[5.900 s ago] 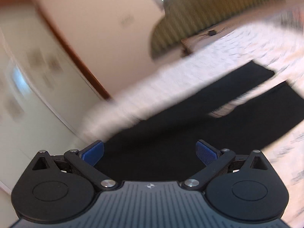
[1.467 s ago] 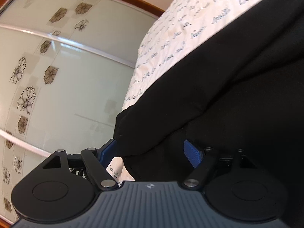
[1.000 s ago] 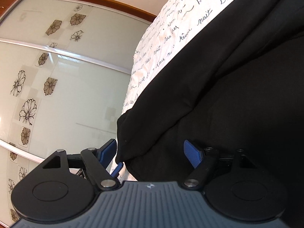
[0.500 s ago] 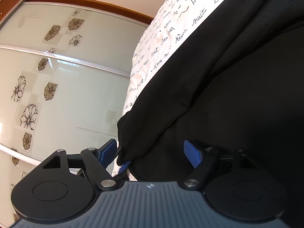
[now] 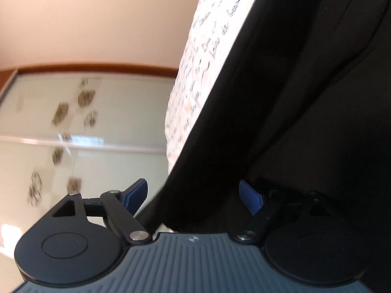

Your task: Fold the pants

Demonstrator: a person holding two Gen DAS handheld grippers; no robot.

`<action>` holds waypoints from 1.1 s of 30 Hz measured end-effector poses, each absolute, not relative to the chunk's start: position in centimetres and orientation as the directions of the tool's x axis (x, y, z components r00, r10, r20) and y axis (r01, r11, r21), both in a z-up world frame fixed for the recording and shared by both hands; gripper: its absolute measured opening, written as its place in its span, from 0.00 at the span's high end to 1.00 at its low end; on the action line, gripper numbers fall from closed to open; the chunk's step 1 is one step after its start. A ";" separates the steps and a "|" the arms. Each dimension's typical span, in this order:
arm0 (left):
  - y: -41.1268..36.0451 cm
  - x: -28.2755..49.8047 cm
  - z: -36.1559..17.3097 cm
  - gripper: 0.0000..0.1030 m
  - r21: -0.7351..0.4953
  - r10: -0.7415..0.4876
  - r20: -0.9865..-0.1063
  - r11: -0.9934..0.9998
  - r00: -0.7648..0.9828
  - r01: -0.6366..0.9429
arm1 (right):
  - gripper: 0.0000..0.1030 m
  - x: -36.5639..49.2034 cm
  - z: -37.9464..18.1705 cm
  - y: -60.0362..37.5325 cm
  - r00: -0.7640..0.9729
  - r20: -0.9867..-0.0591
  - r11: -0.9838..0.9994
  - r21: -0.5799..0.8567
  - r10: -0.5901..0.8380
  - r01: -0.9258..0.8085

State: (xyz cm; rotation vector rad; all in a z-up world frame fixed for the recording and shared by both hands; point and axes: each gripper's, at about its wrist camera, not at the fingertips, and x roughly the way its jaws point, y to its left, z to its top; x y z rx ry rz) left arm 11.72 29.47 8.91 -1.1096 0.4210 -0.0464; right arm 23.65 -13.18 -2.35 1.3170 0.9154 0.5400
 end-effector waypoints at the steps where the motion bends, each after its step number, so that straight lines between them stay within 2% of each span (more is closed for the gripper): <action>1: 29.4 11.6 8.8 0.98 -0.873 -0.247 -0.307 0.458 0.919 -0.169 | 0.20 24.0 -2.5 -13.2 0.568 -0.252 0.190 0.968 0.784 0.166; 4: 29.2 11.2 8.2 0.98 -0.872 -0.251 -0.319 0.456 0.914 -0.179 | 0.20 25.0 -2.5 -13.3 0.601 -0.232 0.157 0.972 0.765 0.175; 7: 29.9 10.8 7.6 0.98 -0.874 -0.244 -0.331 0.444 0.911 -0.199 | 0.22 25.7 -2.1 -14.0 0.651 -0.292 0.210 0.956 0.701 0.203; 9: 30.4 10.6 7.1 0.98 -0.876 -0.242 -0.339 0.433 0.909 -0.211 | 0.52 25.8 -1.9 -15.0 0.685 -0.333 0.259 0.942 0.648 0.213; 10: 30.7 10.6 6.9 0.98 -0.876 -0.240 -0.342 0.432 0.908 -0.216 | 0.84 25.7 -1.9 -15.5 0.690 -0.337 0.270 0.940 0.641 0.209; 11: 30.8 10.5 6.9 0.98 -0.873 -0.238 -0.345 0.436 0.908 -0.217 | 0.90 25.7 -1.7 -15.9 0.697 -0.336 0.280 0.939 0.633 0.199; 16: 32.0 10.2 6.4 0.98 -0.876 -0.280 -0.349 0.437 0.894 -0.205 | 0.93 23.6 3.0 -15.5 0.730 -0.331 0.454 0.891 0.598 0.032; 19: 33.3 8.5 6.2 0.96 -0.877 -0.301 -0.340 0.444 0.891 -0.184 | 0.94 19.9 5.1 -15.0 0.704 -0.310 0.474 0.879 0.639 -0.044; 20: 33.9 8.1 5.5 0.96 -0.877 -0.313 -0.353 0.438 0.882 -0.195 | 0.94 18.4 4.3 -14.8 0.678 -0.339 0.482 0.876 0.653 -0.025; 23: 35.6 7.7 1.8 0.95 -0.871 -0.353 -0.430 0.405 0.831 -0.279 | 0.93 15.9 -0.8 -14.0 0.563 -0.512 0.556 0.824 0.648 0.109; 24: 35.8 7.8 0.7 0.95 -0.860 -0.361 -0.471 0.394 0.805 -0.326 | 0.93 15.7 -2.3 -14.2 0.553 -0.536 0.551 0.819 0.638 0.158; 27: 35.4 8.1 0.1 0.94 -0.821 -0.336 -0.528 0.437 0.779 -0.368 | 0.93 16.1 -2.4 -13.8 0.579 -0.491 0.500 0.851 0.652 0.158; 33: 35.2 8.6 3.5 0.94 -0.820 -0.319 -0.473 0.500 0.821 -0.278 | 0.94 15.9 1.8 -13.1 0.627 -0.400 0.485 0.874 0.669 0.040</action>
